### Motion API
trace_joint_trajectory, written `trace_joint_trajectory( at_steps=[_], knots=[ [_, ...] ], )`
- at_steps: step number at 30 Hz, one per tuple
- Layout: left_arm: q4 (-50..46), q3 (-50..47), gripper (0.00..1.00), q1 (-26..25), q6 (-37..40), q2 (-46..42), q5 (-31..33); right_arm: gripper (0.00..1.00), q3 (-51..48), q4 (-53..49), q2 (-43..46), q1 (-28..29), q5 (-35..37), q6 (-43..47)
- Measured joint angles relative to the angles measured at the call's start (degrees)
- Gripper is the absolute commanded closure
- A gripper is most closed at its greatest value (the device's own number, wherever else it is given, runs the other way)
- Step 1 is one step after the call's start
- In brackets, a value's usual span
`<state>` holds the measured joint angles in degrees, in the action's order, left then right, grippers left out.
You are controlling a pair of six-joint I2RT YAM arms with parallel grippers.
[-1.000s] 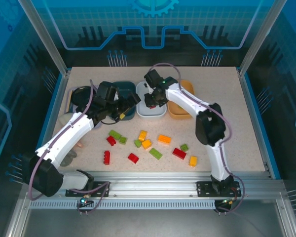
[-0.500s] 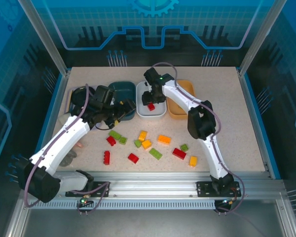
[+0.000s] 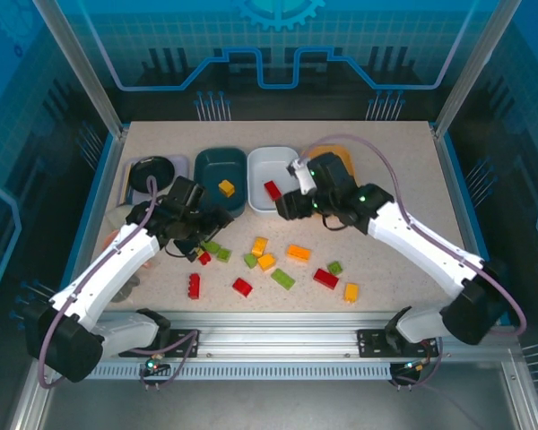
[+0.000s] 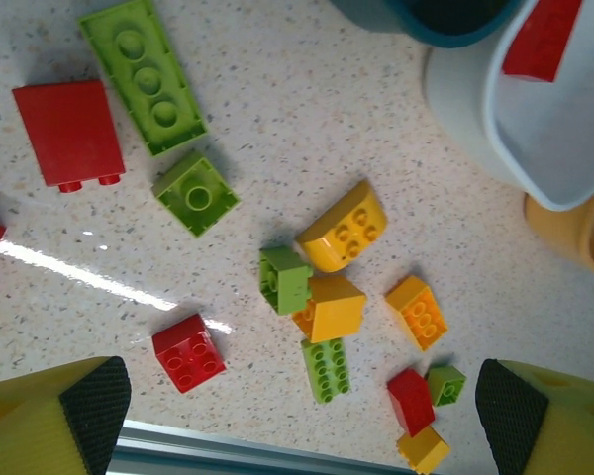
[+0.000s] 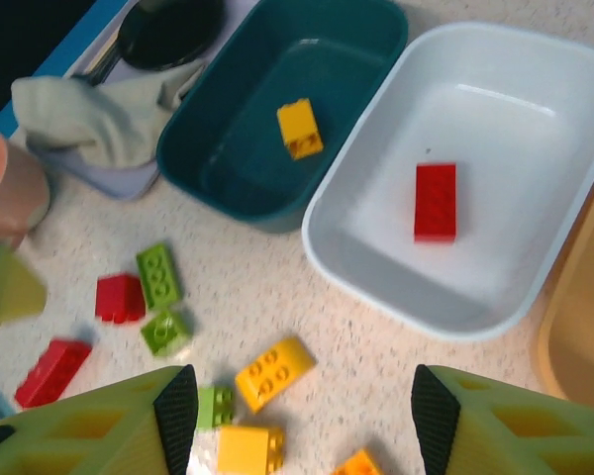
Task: Sort the legos into containers by color
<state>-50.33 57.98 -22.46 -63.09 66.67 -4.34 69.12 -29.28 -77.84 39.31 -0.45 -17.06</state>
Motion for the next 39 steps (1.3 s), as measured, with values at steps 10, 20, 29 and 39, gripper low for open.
trace_joint_trajectory(
  at_steps=[10,20,29,39],
  knots=[
    [10.19,-2.23,0.07,-9.31,0.63,4.28,-6.71,0.41,-14.69,-13.42,14.12,-0.48,7.67,-7.63],
    [14.08,-0.17,0.07,-14.43,2.75,11.45,-8.2,0.35,-20.39,-31.54,16.22,-2.34,7.76,-25.24],
    [15.28,1.14,0.07,-15.34,4.76,11.1,-8.59,0.37,-29.75,-30.1,13.49,-7.41,2.03,-31.74],
    [15.04,1.14,0.07,-15.34,5.07,8.68,-8.59,0.41,-32.92,-22.32,10.21,-8.74,-0.46,-33.59]
  ],
)
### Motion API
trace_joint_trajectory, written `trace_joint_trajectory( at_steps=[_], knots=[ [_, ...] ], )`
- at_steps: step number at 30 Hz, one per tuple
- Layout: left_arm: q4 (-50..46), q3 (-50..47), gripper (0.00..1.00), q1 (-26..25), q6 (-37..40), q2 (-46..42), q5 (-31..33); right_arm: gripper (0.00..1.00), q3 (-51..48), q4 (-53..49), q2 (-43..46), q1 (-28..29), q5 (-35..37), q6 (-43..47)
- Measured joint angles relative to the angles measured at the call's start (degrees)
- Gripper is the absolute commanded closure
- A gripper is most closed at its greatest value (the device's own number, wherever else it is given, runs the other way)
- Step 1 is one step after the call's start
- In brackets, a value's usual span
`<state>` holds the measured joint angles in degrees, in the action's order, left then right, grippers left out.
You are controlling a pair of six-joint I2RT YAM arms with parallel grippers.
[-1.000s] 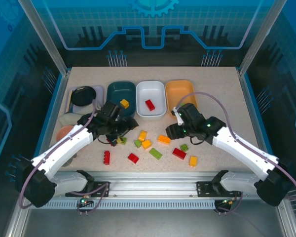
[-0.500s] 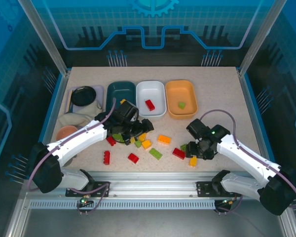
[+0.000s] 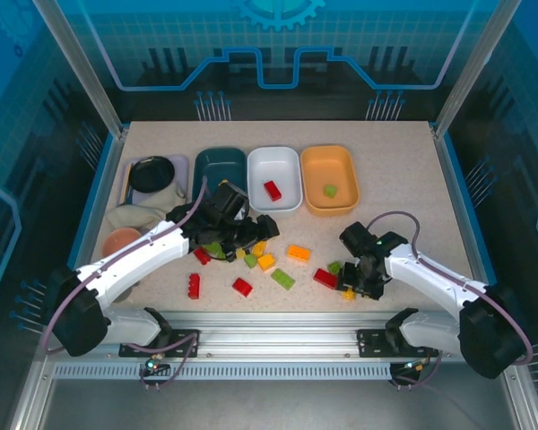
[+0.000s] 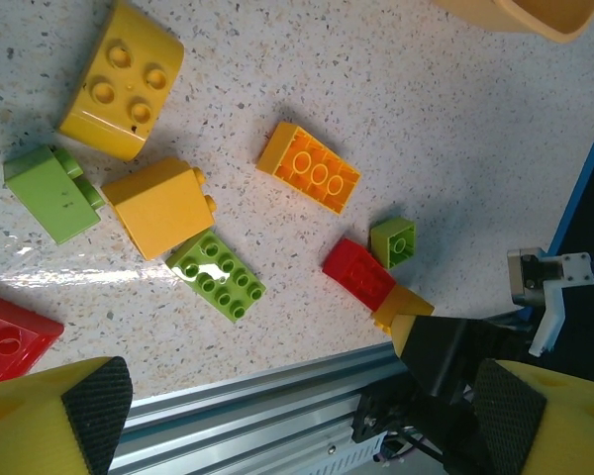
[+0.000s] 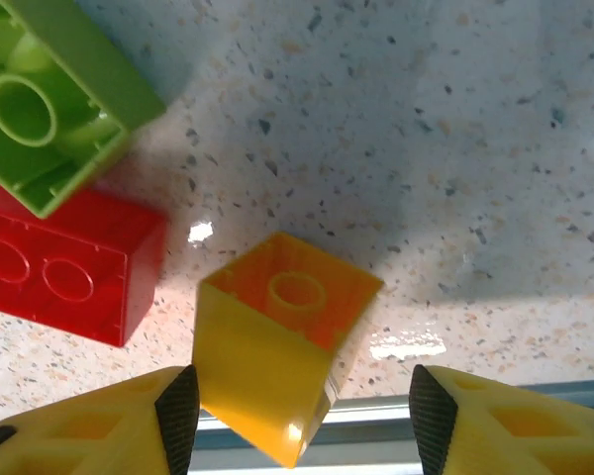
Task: Sort the legos into containers by color
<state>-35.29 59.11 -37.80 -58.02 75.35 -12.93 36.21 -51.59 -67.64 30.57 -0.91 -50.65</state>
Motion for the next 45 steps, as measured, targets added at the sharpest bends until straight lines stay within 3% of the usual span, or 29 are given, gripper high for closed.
trace_joint_trajectory(
  at_steps=[8,15,18,22,25,31,38,45],
  knots=[
    [0.0,0.0,0.07,0.0,0.09,-0.09,0.02,0.49,-0.33,3.52,-4.46,-0.37,-0.22,0.0],
    [0.0,0.0,0.07,0.0,0.09,-0.09,0.04,0.72,-0.2,4.55,-6.08,-0.63,0.04,0.09],
    [-0.39,0.0,0.07,0.0,0.09,-0.17,0.7,0.75,0.52,3.39,-5.01,-0.52,1.2,0.61],
    [-4.98,2.03,0.06,0.15,0.17,-1.64,4.46,0.76,7.28,-1.57,-1.53,3.41,5.16,1.77],
    [-9.79,5.99,0.06,1.07,0.57,-4.81,9.2,0.75,17.88,-2.21,-2.12,8.81,7.23,4.07],
    [-17.07,9.97,0.06,8.5,0.81,-13.05,17.7,0.75,43.21,4.11,-20.61,14.69,5.9,11.47],
    [-19.74,7.1,0.06,20.15,1.01,-13.07,19.12,0.75,78.49,5.27,-53.29,14.93,1.57,17.84],
    [-18.8,5.73,0.06,21.53,1.03,-11.3,18.03,0.74,104.61,0.72,-75.34,14.47,-0.72,20.52]
  ],
)
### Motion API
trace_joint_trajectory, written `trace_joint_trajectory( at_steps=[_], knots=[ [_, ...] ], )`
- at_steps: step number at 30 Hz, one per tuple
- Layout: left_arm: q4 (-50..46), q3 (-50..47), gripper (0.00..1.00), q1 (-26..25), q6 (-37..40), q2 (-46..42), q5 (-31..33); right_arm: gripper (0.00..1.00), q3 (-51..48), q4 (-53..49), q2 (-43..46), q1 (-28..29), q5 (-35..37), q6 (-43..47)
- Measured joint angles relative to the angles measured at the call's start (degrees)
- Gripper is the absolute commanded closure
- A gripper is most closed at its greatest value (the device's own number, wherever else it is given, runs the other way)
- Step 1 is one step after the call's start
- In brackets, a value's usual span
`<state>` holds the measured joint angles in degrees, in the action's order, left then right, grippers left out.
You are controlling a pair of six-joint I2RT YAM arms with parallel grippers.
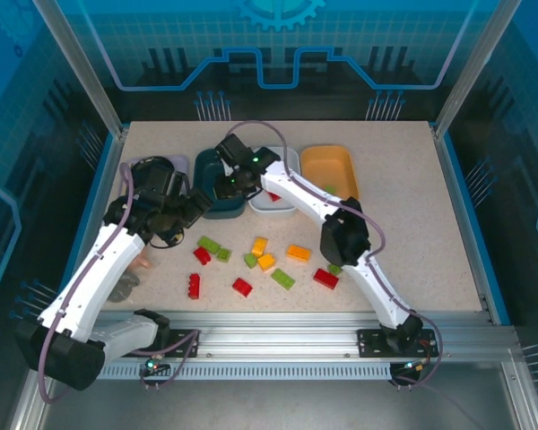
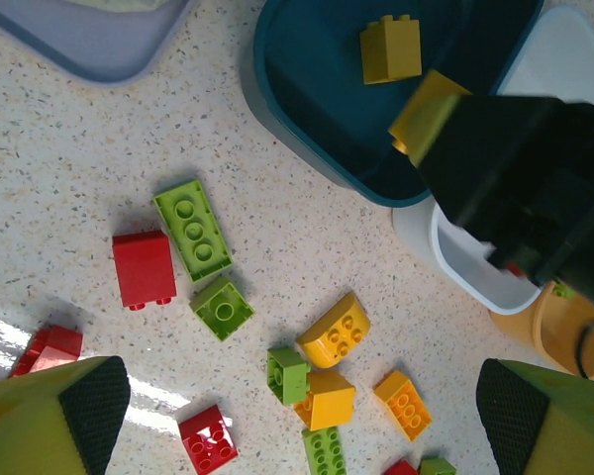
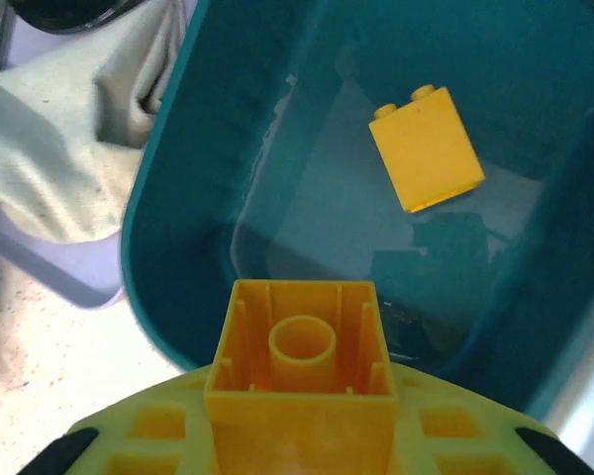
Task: Sort the legos into containers by color
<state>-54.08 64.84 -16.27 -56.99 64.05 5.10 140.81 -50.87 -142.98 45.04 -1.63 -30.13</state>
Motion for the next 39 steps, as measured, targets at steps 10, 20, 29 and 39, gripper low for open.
trace_joint_trajectory(
  at_steps=[10,20,29,39],
  knots=[
    [0.09,-3.26,0.06,0.0,0.0,-1.64,-0.46,0.4,8.17,-3.13,-9.01,-1.55,-3.61,-0.31],
    [-2.45,-5.51,0.06,0.0,0.17,-4.44,-0.59,0.4,2.78,-2.36,0.74,-0.76,-2.38,2.16],
    [-10.67,-8.63,0.08,0.0,-0.74,-14.03,1.38,0.39,-28.24,7.43,26.73,8.55,0.07,10.34],
    [-15.58,-17.66,0.1,0.0,-1.36,-20.46,-4.33,0.26,-73.13,12.26,51.93,9.66,7.08,6.91]
  ],
)
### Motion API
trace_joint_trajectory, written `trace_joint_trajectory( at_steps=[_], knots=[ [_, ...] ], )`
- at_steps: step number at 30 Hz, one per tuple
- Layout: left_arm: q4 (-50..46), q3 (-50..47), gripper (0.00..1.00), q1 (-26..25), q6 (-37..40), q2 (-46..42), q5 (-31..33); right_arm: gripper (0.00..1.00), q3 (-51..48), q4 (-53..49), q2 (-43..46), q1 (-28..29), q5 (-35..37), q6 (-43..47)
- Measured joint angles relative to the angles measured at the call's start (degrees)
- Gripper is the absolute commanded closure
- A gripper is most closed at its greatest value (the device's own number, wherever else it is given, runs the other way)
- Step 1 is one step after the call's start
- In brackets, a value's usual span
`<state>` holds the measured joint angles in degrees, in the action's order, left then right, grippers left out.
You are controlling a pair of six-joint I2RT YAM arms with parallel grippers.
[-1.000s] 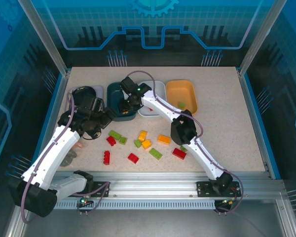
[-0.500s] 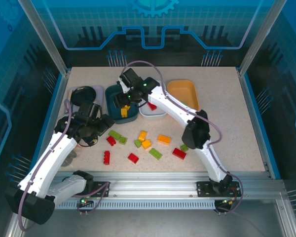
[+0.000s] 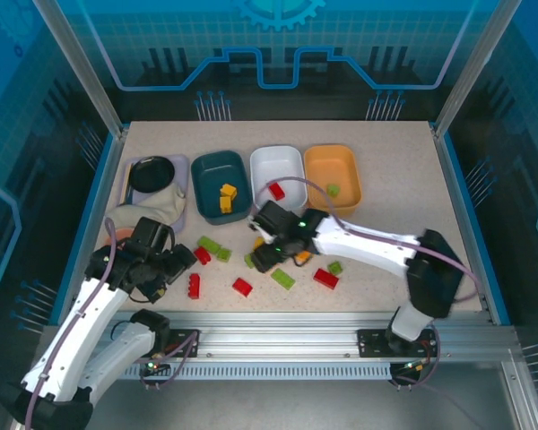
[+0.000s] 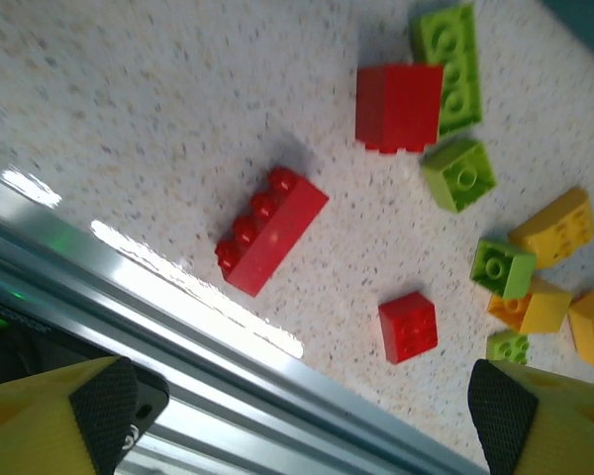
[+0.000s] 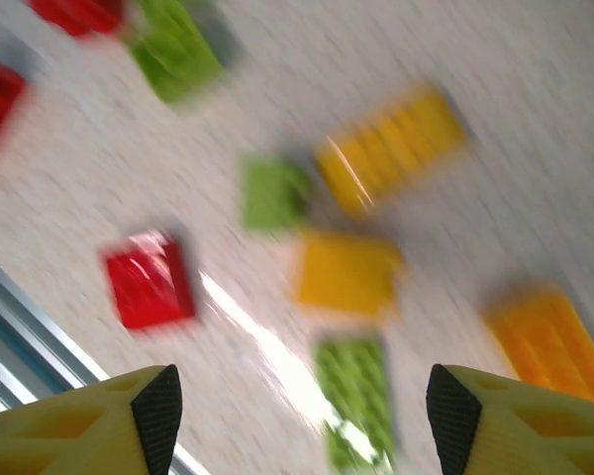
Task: Sort the legos into containers by color
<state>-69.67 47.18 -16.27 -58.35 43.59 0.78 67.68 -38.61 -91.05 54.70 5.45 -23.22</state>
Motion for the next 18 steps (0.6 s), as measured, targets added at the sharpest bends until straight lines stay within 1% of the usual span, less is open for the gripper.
trace_joint_trajectory(
  at_steps=[3,5,7,8,10,15,18],
  knots=[
    [3.37,-1.75,0.09,-0.04,0.85,1.14,-4.22,0.22,-9.07,-2.97,10.8,-4.09,1.55,-2.99],
    [6.12,-2.21,0.09,-0.33,1.68,2.23,-6.86,0.18,-13.07,-5.27,15.67,-6.58,1.64,-5.16],
    [9.01,-2.23,0.09,-1.25,2.27,3.67,-8.79,0.14,-15.72,-7.5,18.03,-8.37,1.4,-7.63],
    [10.34,-2.23,0.09,-2.1,2.69,4.61,-9.55,0.05,-16.98,-8.61,18.6,-9.31,0.79,-9.05],
    [12.61,-2.23,0.09,-4.13,3.08,6.6,-10.43,0.0,-18.53,-10.56,18.71,-11.23,-0.2,-12.37],
    [16.48,-2.23,0.08,-8.41,3.17,9.75,-10.95,0.0,-19.19,-12.85,17.9,-14.58,-2.45,-22.25],
    [17.97,-2.19,0.08,-9.57,3.04,10.36,-11.19,0.0,-18.93,-12.76,16.02,-15.52,-3.58,-29.38]
  ],
)
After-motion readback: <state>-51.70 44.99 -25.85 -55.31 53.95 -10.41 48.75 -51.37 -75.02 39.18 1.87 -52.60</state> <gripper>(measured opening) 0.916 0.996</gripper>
